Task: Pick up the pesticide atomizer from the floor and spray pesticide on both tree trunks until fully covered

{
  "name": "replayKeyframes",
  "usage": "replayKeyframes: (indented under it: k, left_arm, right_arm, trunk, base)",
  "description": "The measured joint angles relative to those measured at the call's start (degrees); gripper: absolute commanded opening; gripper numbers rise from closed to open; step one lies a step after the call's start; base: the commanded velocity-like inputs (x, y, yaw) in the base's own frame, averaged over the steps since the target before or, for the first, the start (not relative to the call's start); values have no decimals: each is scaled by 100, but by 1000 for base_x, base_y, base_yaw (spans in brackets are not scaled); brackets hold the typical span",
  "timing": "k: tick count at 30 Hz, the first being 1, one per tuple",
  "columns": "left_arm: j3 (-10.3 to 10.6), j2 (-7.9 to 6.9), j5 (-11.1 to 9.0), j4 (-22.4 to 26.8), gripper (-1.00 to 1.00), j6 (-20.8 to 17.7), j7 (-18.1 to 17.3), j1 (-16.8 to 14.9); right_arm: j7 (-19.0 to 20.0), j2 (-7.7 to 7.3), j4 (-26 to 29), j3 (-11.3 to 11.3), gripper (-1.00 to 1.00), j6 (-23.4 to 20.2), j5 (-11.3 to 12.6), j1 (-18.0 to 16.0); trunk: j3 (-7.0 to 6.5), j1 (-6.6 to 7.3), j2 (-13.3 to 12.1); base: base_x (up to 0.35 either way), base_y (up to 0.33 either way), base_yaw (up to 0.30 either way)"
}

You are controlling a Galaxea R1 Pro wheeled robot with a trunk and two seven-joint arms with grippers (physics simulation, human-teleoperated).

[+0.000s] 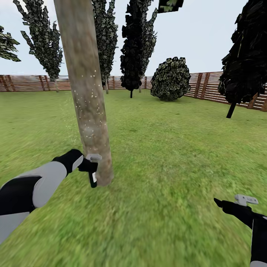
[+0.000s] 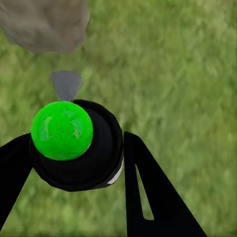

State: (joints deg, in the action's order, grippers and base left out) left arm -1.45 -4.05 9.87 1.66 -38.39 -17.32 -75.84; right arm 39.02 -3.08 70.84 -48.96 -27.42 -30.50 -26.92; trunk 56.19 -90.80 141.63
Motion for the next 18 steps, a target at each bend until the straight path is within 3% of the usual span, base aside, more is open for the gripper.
replayKeyframes:
  k: [9, 13, 18]
  left_arm:
    - [-12, 34, -22, -3, -100, 124, 0, 32]
    - [-15, 159, -27, -8, -100, 376, 0, 56]
    - [-3, 233, -12, -8, -100, 386, 1, 68]
  right_arm:
    - [0, 0, 0, 0, 100, 0, -3, -1]
    - [0, 0, 0, 0, 100, 0, -5, -2]
    - [0, 0, 0, 0, 100, 0, -3, -1]
  trunk:
    - [0, 0, 0]
    - [0, 0, 0]
    - [0, 0, 0]
  base:
    - [0, 0, 236]
    - [4, -22, 58]
    - [82, -240, 22]
